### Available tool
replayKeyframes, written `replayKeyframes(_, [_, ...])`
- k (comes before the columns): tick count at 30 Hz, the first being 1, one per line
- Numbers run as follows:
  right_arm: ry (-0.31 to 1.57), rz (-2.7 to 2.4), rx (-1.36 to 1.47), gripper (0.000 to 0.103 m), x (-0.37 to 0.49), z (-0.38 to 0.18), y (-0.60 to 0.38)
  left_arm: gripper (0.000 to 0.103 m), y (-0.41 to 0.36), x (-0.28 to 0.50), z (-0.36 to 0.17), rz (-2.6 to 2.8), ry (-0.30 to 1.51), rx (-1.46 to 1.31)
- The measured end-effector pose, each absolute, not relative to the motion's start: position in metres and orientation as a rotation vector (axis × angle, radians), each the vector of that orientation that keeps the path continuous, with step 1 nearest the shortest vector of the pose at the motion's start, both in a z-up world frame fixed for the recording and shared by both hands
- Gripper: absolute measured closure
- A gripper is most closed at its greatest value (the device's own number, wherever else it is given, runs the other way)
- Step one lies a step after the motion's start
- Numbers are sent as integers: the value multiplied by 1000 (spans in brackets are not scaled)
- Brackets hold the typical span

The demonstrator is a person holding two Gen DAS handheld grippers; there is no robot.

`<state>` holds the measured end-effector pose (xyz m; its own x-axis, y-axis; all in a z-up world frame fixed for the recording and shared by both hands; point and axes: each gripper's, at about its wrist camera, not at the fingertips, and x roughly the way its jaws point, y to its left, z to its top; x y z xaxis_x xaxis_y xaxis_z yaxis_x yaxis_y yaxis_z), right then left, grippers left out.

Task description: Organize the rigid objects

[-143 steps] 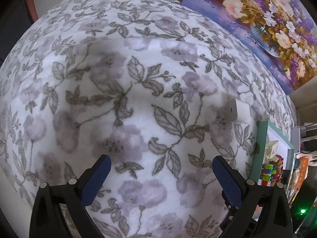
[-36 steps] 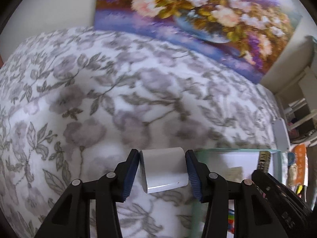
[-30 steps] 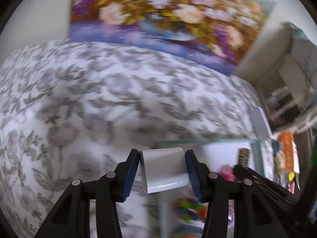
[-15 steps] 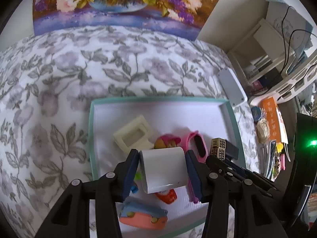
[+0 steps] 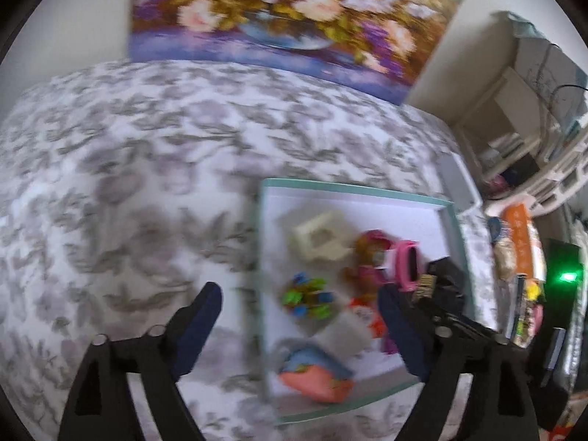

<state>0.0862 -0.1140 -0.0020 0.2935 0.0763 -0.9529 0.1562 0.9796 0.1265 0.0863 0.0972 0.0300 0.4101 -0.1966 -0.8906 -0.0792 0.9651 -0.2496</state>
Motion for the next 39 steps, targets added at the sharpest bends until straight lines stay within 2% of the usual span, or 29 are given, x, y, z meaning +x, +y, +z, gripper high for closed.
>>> replayKeyframes(1, [1272,-49,195,51,83,-1,-110,0,101,83,29,-57,1148,-262])
replayKeyframes(3, [1264,-44,157,41,75,0,-100,0,109,74,28,-13,1140,-241])
replayKeyframes(6, [1249,-27,136,33,63,2,-90,0,114,59,24,13,1146,-216])
replayKeyframes(10, [1247,-11,137,29,49,3,-82,0,114,41,18,46,1159,-167])
replayKeyframes(12, [1243,-15,137,23,40,3,-80,0,116,32,17,61,1156,-153])
replayKeyframes(39, [1203,-62,142,22,-8,17,-84,0,144,-28,20,121,1154,-158])
